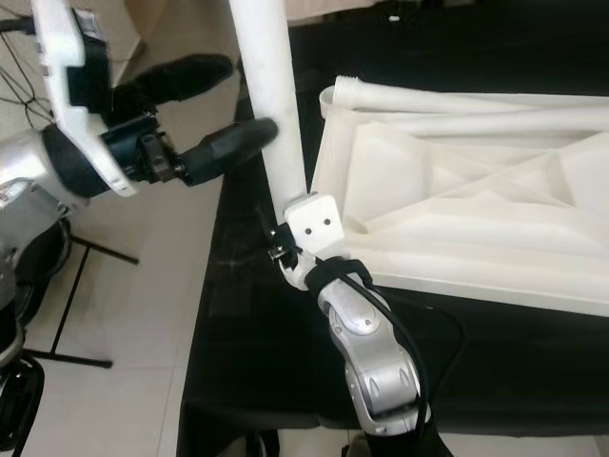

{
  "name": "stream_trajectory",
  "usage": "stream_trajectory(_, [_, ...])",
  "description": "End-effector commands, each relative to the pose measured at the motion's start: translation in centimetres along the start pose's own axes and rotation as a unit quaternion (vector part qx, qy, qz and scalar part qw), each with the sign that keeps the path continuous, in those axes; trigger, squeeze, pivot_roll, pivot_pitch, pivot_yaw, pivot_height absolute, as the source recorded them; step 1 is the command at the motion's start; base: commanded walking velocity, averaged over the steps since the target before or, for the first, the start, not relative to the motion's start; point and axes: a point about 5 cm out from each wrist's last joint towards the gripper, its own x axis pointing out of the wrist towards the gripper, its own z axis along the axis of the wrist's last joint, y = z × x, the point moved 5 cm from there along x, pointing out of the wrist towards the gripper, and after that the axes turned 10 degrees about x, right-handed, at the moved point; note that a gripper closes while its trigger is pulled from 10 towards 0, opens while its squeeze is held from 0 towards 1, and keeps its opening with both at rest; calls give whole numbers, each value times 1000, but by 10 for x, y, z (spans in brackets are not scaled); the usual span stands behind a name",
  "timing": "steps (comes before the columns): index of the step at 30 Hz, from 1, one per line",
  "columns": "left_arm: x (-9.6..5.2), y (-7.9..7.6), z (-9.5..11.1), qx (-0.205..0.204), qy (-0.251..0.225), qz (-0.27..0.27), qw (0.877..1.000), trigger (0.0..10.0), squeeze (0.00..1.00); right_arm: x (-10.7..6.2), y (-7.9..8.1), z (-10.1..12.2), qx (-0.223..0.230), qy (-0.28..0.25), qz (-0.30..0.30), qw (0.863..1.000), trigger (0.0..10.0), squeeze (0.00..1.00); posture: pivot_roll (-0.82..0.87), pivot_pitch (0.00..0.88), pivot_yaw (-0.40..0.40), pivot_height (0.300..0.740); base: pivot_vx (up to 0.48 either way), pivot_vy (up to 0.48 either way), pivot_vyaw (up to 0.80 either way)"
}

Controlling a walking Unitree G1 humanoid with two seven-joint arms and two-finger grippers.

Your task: Building children table

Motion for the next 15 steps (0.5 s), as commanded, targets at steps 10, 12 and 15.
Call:
stream_trajectory(10, [15, 13, -19, -30, 35, -7, 999, 10000, 0, -1, 10, -33, 23, 66, 15, 997, 10000, 0, 48, 224, 146, 740, 0, 0, 0])
stream_trajectory(12, [22, 12, -18, -65, 23, -4, 998, 9294, 0, -1, 11, -33, 23, 64, 17, 998, 10000, 0, 47, 229, 142, 740, 0, 0, 0])
stream_trajectory(15, [26, 9, -18, -93, 16, -3, 996, 6039, 0, -1, 11, -33, 22, 64, 18, 998, 10000, 0, 45, 229, 140, 740, 0, 0, 0])
